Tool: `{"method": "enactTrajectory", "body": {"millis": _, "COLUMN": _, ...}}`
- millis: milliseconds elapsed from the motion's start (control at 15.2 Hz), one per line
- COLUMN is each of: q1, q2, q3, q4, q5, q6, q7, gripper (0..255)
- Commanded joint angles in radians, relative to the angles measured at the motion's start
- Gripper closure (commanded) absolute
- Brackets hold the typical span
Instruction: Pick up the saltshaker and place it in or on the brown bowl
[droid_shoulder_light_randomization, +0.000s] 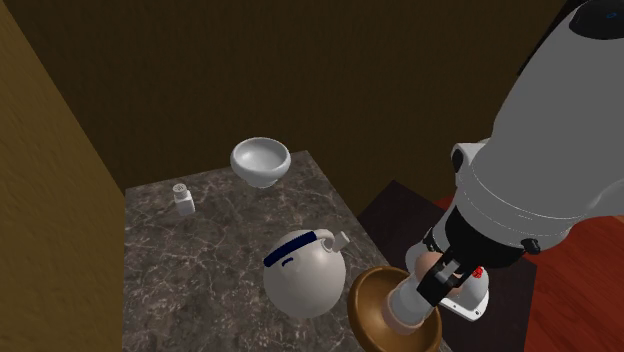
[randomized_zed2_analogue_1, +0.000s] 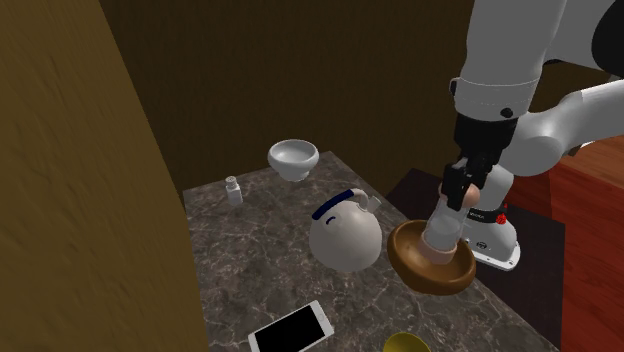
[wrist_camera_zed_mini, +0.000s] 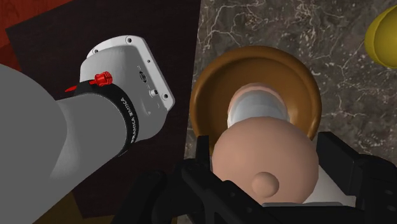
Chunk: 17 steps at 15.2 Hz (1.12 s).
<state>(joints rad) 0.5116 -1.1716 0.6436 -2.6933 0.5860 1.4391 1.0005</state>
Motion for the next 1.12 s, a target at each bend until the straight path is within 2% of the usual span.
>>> {"method": "enactTrajectory", "body": {"millis": 0, "q1": 0.000, "q2": 0.000, "q3": 0.000, "q4": 0.000, "q5": 0.000, "q6": 0.000, "q7": 0.000, "gripper": 255}}
{"method": "enactTrajectory", "body": {"millis": 66, "q1": 0.000, "q2": 0.000, "q3": 0.000, "q4": 0.000, "q5": 0.000, "q6": 0.000, "q7": 0.000, "gripper": 0}}
{"method": "enactTrajectory", "body": {"millis": 396, "q1": 0.000, "q2": 0.000, "q3": 0.000, "q4": 0.000, "q5": 0.000, "q6": 0.000, "q7": 0.000, "gripper": 0}}
{"method": "enactTrajectory", "body": {"millis": 660, "q1": -0.041, "q2": 0.051, "q3": -0.060, "q4": 0.133, "q5": -0.065, "q6": -0.080, "q7": 0.004, "gripper": 0}}
{"method": "enactTrajectory", "body": {"millis": 1056, "q1": -0.041, "q2": 0.051, "q3": -0.060, "q4": 0.133, "q5": -0.065, "q6": -0.080, "q7": 0.004, "gripper": 0}}
